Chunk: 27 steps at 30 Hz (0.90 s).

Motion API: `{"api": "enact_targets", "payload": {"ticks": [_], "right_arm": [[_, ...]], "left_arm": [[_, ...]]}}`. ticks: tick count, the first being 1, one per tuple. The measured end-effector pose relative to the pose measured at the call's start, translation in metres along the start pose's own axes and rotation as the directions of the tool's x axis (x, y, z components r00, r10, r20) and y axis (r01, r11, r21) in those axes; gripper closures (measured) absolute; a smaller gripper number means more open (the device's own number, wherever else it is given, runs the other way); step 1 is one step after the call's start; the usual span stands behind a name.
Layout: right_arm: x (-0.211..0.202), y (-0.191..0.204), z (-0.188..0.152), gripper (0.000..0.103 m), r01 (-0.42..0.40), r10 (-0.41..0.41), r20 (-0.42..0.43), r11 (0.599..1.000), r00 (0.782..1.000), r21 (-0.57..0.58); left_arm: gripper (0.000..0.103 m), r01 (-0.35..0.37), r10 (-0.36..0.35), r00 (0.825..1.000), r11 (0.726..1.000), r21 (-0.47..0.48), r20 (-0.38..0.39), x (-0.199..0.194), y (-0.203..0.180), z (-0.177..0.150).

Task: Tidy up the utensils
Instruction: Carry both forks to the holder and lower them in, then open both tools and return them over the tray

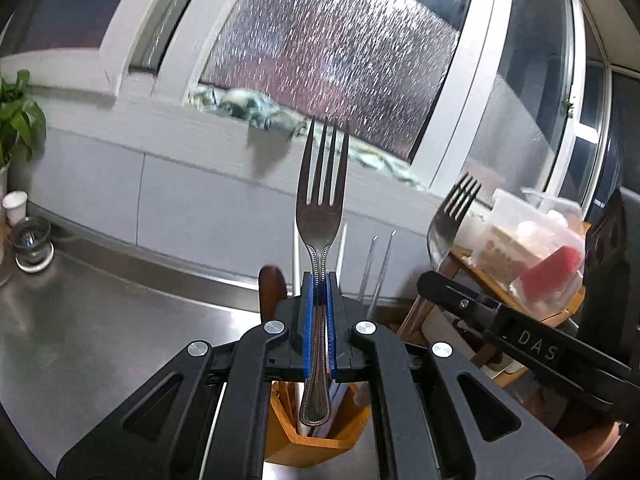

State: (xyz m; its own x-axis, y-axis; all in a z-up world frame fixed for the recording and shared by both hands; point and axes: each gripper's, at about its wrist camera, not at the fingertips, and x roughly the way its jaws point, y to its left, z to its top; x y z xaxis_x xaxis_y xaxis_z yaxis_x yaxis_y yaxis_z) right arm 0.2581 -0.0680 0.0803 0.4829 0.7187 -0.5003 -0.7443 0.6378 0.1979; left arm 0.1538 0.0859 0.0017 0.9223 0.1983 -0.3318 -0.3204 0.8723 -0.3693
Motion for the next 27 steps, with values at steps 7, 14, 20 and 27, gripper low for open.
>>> {"api": "enact_targets", "payload": {"ticks": [7, 14, 20, 27], "right_arm": [[0.018, -0.01, -0.018, 0.096, -0.02, 0.021, -0.066, 1.0, 0.998, 0.008], [0.022, -0.012, -0.034, 0.096, -0.053, 0.053, -0.115, 0.999, 0.992, 0.005], [0.026, -0.017, -0.044, 0.095, -0.072, 0.077, -0.159, 0.997, 0.984, 0.037], [0.03, -0.022, -0.052, 0.092, -0.07, 0.086, -0.235, 0.995, 0.968, 0.076]], "left_arm": [[0.099, 0.0, 0.001, 0.999, 1.0, 0.029, -0.043, 0.012, 0.009, -0.021], [0.098, 0.045, -0.035, 0.994, 0.995, 0.093, -0.107, 0.017, 0.014, -0.037], [0.098, 0.087, -0.071, 0.981, 0.993, 0.08, -0.183, 0.023, 0.024, -0.049], [0.098, 0.079, -0.068, 0.973, 0.996, 0.042, -0.222, 0.019, 0.032, -0.051]]}}
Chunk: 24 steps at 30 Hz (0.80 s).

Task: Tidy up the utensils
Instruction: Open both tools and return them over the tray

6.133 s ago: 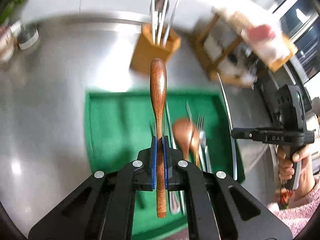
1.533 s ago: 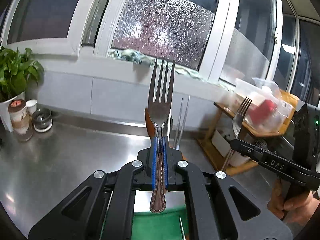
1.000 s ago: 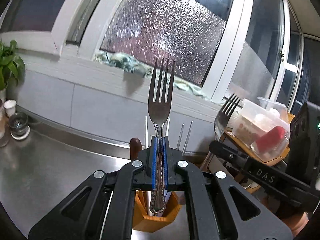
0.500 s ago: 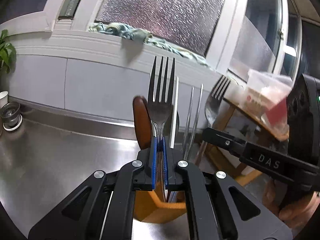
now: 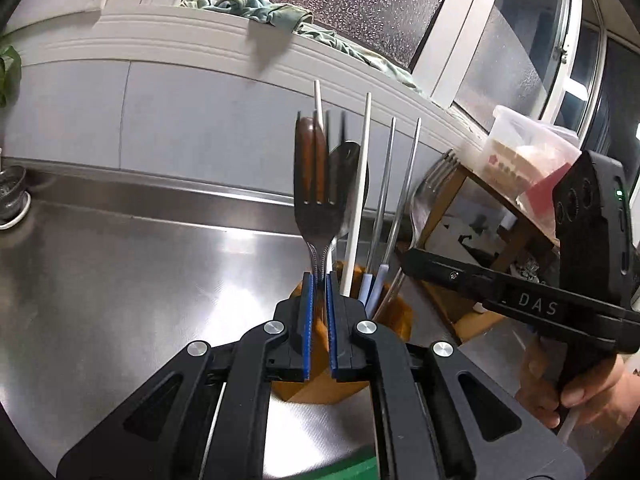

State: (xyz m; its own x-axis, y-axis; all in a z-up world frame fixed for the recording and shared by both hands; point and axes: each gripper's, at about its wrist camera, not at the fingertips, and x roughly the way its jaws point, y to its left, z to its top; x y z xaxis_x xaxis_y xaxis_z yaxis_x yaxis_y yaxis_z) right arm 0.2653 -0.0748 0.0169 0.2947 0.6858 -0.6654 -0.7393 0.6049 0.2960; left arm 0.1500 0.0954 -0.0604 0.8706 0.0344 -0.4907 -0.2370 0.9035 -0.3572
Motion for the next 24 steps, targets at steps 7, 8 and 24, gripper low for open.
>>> {"api": "enact_targets", "payload": {"ticks": [7, 8, 24], "right_arm": [[-0.019, 0.0, -0.008, 0.051, 0.01, -0.01, -0.001, 1.0, 1.0, 0.024], [-0.024, 0.001, -0.009, 0.049, 0.012, -0.012, 0.005, 1.0, 1.0, 0.024], [-0.091, 0.003, -0.047, 0.004, 0.013, 0.006, -0.319, 0.998, 0.948, 0.057]], "left_arm": [[0.079, -0.04, 0.041, 0.999, 0.998, -0.045, 0.015, -0.026, 0.009, 0.0], [0.074, -0.048, 0.049, 0.999, 0.997, -0.053, 0.011, -0.031, 0.01, 0.0], [0.008, -0.071, 0.026, 0.953, 0.988, -0.141, -0.301, -0.093, 0.003, -0.02]]}}
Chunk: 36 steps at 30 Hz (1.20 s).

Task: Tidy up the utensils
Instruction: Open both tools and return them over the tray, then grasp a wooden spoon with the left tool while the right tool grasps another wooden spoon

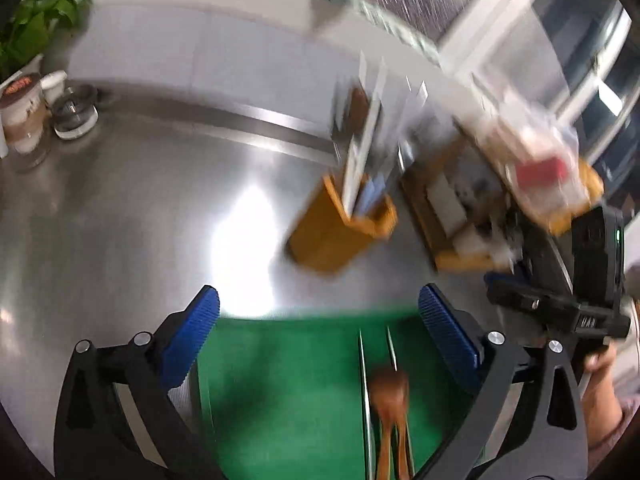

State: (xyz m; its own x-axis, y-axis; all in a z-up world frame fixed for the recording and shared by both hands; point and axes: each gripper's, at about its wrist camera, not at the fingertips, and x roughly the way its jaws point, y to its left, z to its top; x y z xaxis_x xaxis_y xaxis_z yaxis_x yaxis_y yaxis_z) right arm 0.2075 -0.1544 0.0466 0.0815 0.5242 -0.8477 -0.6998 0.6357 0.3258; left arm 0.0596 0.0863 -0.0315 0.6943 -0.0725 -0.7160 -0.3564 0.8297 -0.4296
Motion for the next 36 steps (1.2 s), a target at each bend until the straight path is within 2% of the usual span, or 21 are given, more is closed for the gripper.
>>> {"api": "enact_targets", "payload": {"ticks": [2, 5, 8, 10, 12, 13, 15, 16, 18, 20, 24, 30, 36], "right_arm": [[0.0, -0.002, -0.015, 0.004, -0.015, 0.016, -0.064, 1.0, 0.998, 0.012], [0.008, -0.008, -0.042, 0.004, -0.057, 0.069, -0.163, 0.995, 0.984, 0.077], [0.021, -0.011, -0.063, 0.01, -0.097, 0.126, -0.228, 0.986, 0.965, 0.132], [0.031, -0.014, -0.076, 0.025, -0.108, 0.151, -0.265, 0.979, 0.952, 0.172], [0.04, -0.017, -0.085, 0.048, -0.116, 0.177, -0.292, 0.97, 0.94, 0.214], [0.044, -0.018, -0.09, 0.06, -0.129, 0.199, -0.302, 0.963, 0.932, 0.236], [0.049, -0.017, -0.095, 0.072, -0.138, 0.214, -0.31, 0.959, 0.926, 0.249], [0.05, -0.016, -0.096, 0.076, -0.141, 0.216, -0.307, 0.958, 0.927, 0.248], [0.053, -0.015, -0.098, 0.082, -0.146, 0.22, -0.301, 0.957, 0.928, 0.25], [0.055, -0.016, -0.098, 0.084, -0.15, 0.224, -0.299, 0.956, 0.928, 0.254], [0.064, -0.015, -0.099, 0.086, -0.161, 0.239, -0.309, 0.953, 0.92, 0.258], [0.076, -0.02, -0.103, 0.086, -0.156, 0.245, -0.338, 0.95, 0.909, 0.271], [0.085, -0.017, -0.104, 0.086, -0.133, 0.223, -0.362, 0.957, 0.905, 0.259]], "left_arm": [[0.008, 0.012, -0.01, 0.994, 1.0, 0.024, -0.107, 0.004, -0.008, -0.015], [0.008, 0.059, -0.057, 0.965, 0.998, -0.001, -0.254, 0.016, -0.013, -0.041], [0.011, 0.115, -0.125, 0.936, 0.992, -0.05, -0.33, 0.027, -0.014, -0.062], [0.02, 0.138, -0.155, 0.921, 0.988, -0.072, -0.359, 0.035, -0.015, -0.073], [0.033, 0.167, -0.191, 0.908, 0.981, -0.097, -0.372, 0.04, -0.017, -0.079], [0.036, 0.179, -0.205, 0.905, 0.978, -0.104, -0.372, 0.041, -0.018, -0.08], [0.051, 0.198, -0.226, 0.9, 0.974, -0.112, -0.372, 0.042, -0.021, -0.085], [0.055, 0.204, -0.232, 0.898, 0.972, -0.113, -0.373, 0.043, -0.022, -0.086], [0.072, 0.214, -0.242, 0.894, 0.97, -0.116, -0.378, 0.047, -0.025, -0.089], [0.078, 0.213, -0.236, 0.891, 0.972, -0.103, -0.388, 0.051, -0.029, -0.092], [0.09, 0.234, -0.257, 0.874, 0.966, -0.106, -0.413, 0.059, -0.035, -0.096], [0.09, 0.244, -0.263, 0.851, 0.965, -0.101, -0.454, 0.073, -0.044, -0.102], [0.09, 0.208, -0.223, 0.843, 0.974, -0.087, -0.489, 0.085, -0.042, -0.107]]}}
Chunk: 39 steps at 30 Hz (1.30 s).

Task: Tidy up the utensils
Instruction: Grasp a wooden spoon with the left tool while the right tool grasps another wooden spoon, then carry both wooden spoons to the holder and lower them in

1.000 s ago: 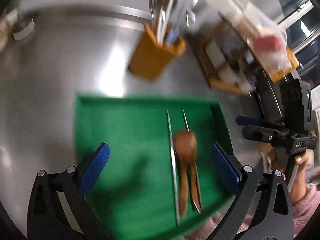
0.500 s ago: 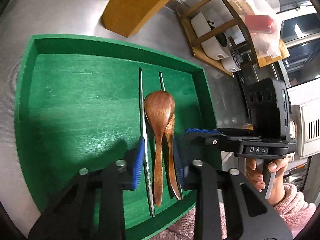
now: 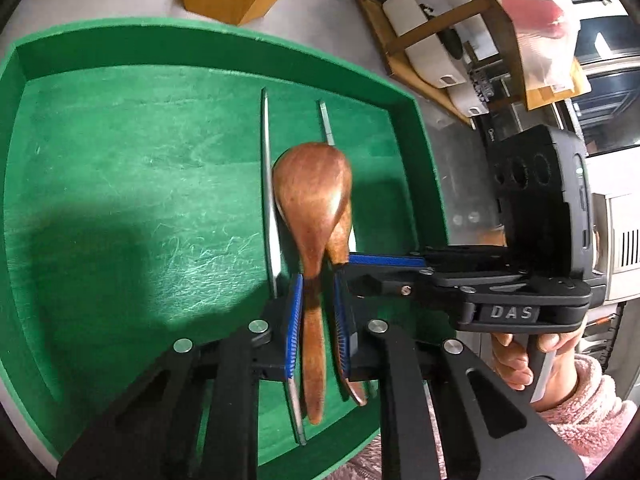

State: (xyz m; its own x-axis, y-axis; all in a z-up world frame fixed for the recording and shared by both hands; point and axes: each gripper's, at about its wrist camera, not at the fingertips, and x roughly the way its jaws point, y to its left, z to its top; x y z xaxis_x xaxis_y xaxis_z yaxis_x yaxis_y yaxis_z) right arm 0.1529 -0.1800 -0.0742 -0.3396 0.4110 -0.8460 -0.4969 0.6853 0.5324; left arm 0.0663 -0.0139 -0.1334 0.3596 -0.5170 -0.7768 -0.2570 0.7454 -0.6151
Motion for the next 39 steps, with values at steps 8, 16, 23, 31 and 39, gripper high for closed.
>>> {"api": "enact_targets", "payload": {"ticks": [8, 16, 23, 31, 39], "right_arm": [[-0.01, -0.002, 0.001, 0.091, 0.117, -0.117, -0.002, 0.993, 0.993, -0.012], [-0.01, -0.004, 0.003, 0.093, 0.115, -0.115, -0.012, 0.993, 0.993, -0.017], [-0.014, -0.007, -0.002, 0.094, 0.059, -0.059, -0.02, 0.998, 0.998, 0.011], [-0.054, 0.008, 0.004, 0.094, 0.02, -0.013, 0.138, 0.998, 0.99, -0.053], [-0.102, 0.027, 0.025, 0.094, 0.066, 0.011, 0.466, 0.987, 0.885, -0.149]], "left_arm": [[0.09, -0.025, 0.025, 1.0, 1.0, 0.005, -0.018, 0.003, 0.001, 0.002], [0.095, -0.081, 0.083, 0.995, 0.996, 0.039, -0.059, 0.007, -0.006, 0.009], [0.096, -0.074, 0.076, 0.996, 0.996, 0.045, -0.047, 0.004, -0.004, 0.011], [0.096, -0.017, 0.008, 0.987, 0.998, 0.057, 0.161, -0.059, -0.001, 0.017], [0.096, -0.101, 0.038, 0.848, 0.991, 0.091, 0.528, -0.118, -0.008, 0.032]]}}
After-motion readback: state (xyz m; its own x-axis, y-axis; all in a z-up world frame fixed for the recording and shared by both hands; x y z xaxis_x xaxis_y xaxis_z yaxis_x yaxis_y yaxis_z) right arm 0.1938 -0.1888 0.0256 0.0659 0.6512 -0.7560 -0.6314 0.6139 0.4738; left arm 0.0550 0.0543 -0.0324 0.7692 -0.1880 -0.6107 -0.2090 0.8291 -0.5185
